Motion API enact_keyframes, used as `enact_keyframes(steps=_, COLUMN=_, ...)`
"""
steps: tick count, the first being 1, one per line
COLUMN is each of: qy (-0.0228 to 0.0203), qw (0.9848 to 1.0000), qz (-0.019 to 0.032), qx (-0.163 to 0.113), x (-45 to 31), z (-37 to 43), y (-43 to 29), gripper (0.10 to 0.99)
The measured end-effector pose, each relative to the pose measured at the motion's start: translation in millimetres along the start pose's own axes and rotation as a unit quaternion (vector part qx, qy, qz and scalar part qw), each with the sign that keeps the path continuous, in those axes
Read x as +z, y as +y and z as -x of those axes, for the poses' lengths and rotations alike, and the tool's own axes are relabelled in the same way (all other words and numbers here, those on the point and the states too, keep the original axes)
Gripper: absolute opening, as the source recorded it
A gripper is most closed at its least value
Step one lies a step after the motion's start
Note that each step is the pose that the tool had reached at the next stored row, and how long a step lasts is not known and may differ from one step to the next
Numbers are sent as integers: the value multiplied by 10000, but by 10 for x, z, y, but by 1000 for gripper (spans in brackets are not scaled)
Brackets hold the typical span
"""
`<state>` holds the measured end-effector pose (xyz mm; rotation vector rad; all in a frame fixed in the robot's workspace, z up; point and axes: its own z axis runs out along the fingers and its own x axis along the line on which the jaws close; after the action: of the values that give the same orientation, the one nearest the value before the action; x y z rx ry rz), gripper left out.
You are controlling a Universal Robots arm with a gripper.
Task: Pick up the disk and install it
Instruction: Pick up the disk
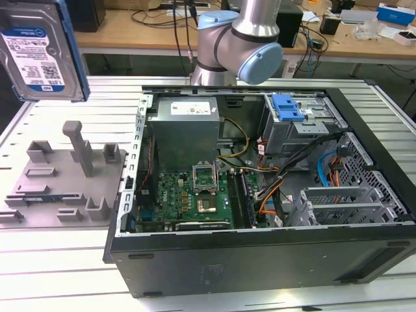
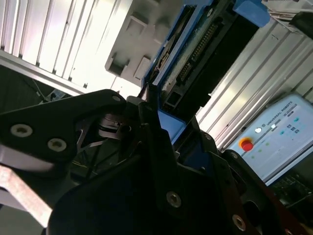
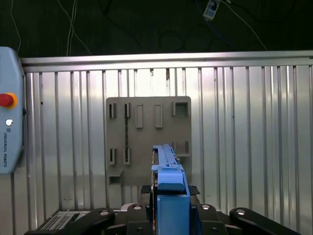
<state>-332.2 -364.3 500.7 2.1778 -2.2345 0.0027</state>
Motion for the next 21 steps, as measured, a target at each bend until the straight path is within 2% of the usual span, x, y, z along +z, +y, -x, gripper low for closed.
enact_keyframes(steps=6, qy=0, qw=10000, qz=3, qx=-1, x=-3, z=-101, y=-285, gripper=369)
enact_keyframes(steps=7, qy=0, qw=10000, qz=4, qx=-2, x=-3, z=-122, y=-360, gripper=369)
enact_keyframes(steps=10, qy=0, qw=10000, qz=5, qx=-4, x=-5, z=-162, y=-509, gripper=369)
enact_keyframes(steps=13, qy=0, qw=10000, qz=5, qx=-3, x=-6, z=-197, y=-637, gripper=369)
enact_keyframes(steps=14, qy=0, qw=10000, qz=5, qx=-4, x=-7, z=-230, y=-760, gripper=369)
enact_keyframes(steps=16, qy=0, qw=10000, qz=6, qx=-6, x=-10, z=-316, y=-1065, gripper=369)
enact_keyframes(steps=21, qy=0, qw=10000, qz=6, qx=-8, x=-11, z=-370, y=-1267, gripper=369)
